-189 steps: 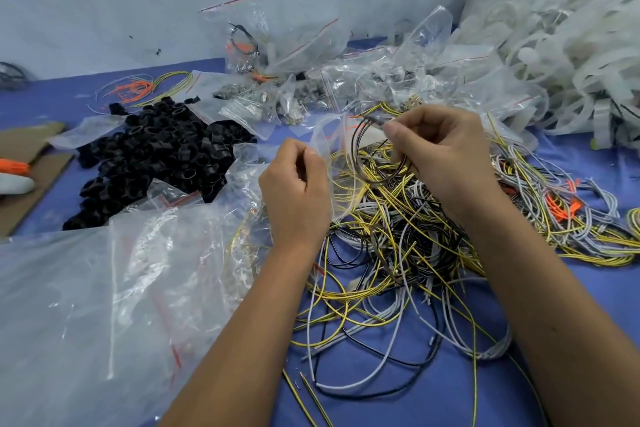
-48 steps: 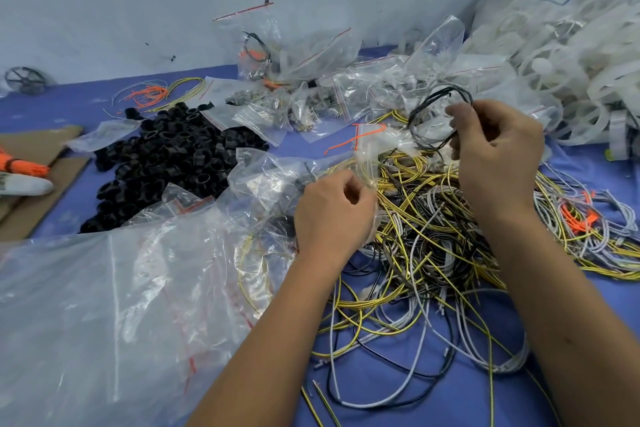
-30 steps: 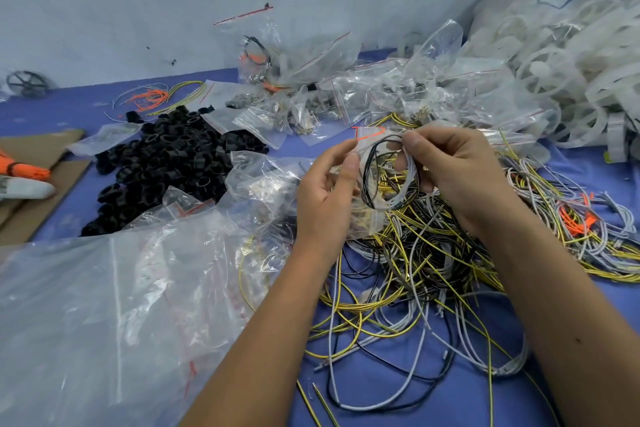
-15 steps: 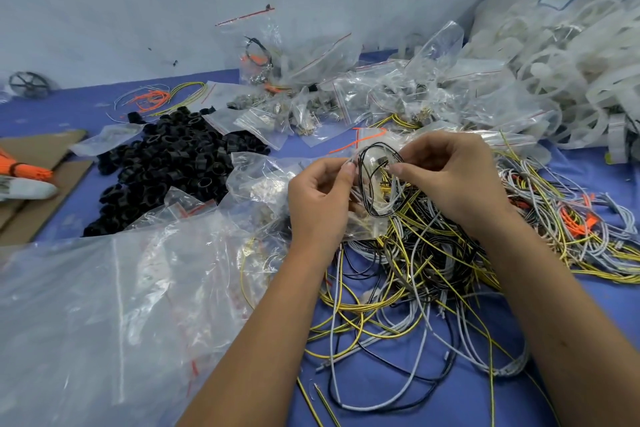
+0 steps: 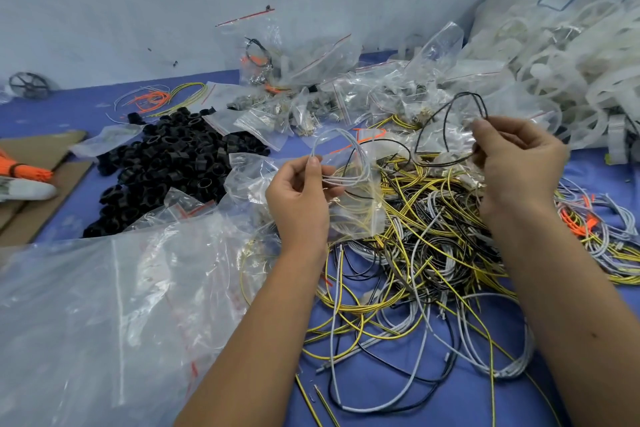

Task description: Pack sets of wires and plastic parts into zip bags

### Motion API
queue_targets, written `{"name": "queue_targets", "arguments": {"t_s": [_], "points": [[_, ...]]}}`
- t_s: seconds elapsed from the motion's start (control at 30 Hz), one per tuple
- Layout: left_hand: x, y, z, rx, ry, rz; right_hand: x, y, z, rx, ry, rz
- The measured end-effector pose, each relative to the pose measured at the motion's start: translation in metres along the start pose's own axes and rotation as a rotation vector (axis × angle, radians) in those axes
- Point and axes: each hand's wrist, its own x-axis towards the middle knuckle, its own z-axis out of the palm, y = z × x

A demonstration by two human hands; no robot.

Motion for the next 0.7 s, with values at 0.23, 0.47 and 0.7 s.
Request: {"name": "queue_targets", "arguments": {"t_s": [0.23,0.47,0.7], "points": [[-0.002,0.001,0.000,-0.021,-0.109,0.022,-0.008,0.000,-0.001,-0.565,0.119,-0.535],[-0.007,0.004,0.003,0.021,-0.214,0.085,-0.032,0.009,0.017,-0.458,-0.692,-0.391],[-0.009,0.007,0.004,-0.018,-0.216,0.085,-0.026,0.013,0.014,-0.276,-0.873,-0.136]]}}
